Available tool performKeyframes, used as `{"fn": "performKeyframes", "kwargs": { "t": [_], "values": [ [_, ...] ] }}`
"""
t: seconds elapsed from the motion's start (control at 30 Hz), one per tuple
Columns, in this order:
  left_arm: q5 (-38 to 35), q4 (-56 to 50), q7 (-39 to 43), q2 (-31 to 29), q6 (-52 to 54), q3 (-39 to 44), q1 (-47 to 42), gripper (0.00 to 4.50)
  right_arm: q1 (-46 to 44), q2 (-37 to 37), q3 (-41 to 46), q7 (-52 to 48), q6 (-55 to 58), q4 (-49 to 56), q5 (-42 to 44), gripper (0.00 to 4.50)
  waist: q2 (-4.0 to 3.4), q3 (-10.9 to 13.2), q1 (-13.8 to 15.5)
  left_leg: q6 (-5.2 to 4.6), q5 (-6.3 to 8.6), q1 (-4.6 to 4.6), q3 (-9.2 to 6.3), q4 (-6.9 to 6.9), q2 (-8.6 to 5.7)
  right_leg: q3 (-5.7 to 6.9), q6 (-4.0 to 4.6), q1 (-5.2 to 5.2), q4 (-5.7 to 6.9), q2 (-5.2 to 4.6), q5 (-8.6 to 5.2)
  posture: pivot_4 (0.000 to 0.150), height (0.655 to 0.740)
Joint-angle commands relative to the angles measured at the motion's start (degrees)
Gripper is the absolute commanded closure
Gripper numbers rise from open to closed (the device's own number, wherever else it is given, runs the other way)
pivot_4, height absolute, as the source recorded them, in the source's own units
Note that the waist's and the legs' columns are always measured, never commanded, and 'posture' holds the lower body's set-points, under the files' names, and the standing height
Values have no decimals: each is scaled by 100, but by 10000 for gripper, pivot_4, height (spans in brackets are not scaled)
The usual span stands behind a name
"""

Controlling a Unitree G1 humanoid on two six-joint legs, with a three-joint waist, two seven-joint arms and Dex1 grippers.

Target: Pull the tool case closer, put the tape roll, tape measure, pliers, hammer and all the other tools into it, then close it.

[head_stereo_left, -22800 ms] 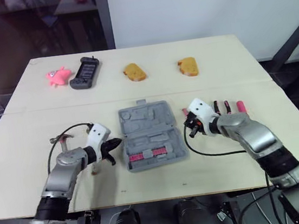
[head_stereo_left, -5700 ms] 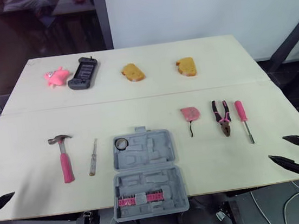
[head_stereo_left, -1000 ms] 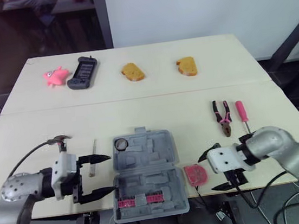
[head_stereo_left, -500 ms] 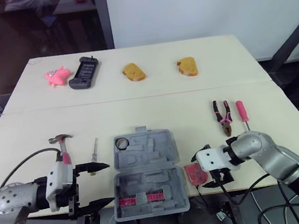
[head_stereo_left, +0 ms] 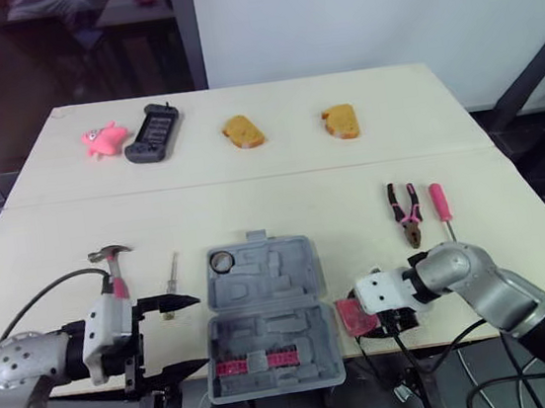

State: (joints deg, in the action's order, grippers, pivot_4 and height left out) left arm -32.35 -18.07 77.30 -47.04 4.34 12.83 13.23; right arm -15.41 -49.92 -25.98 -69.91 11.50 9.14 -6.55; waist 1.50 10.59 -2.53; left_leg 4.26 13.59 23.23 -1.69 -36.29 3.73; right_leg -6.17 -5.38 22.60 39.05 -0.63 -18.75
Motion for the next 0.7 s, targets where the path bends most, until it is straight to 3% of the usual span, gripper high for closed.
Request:
{"fn": "performKeyframes", "kwargs": {
  "t": [0.03, 0.3, 0.47, 0.7],
  "values": [
    [-26, -49, 99, -42, -212, 113, -67, 0, 112, 26, 114, 60, -4, 27, 14, 16139, 0, 0, 0, 0, 0, 0, 0, 0, 0, 0, -2, 0, 0, 0, 1, 1500, 7400],
    [-16, 146, 60, -33, -261, 103, -214, 0, -73, 30, 592, -3, 411, 574, 493, 16139, -2, 1, -1, 0, 0, 0, 0, 0, 0, 0, -7, 0, 0, 0, 4, 1500, 7400],
    [70, 447, 44, -15, -338, 72, -447, 0, -1455, 240, 759, -268, 2116, 1127, 1082, 16139, -26, 16, -64, 0, 0, -2, 1, 0, 1, -2, -4, 6, 8, 1, 10, 1500, 7400],
    [219, 883, 33, 25, -480, -98, -910, 0, -3605, 1188, -651, 38, 3454, 105, 201, 16139, -28, 17, -72, 0, 0, 14, -10, 14, 2, 12, -6, 30, 12, 3, 11, 1500, 7400]
  ]
}}
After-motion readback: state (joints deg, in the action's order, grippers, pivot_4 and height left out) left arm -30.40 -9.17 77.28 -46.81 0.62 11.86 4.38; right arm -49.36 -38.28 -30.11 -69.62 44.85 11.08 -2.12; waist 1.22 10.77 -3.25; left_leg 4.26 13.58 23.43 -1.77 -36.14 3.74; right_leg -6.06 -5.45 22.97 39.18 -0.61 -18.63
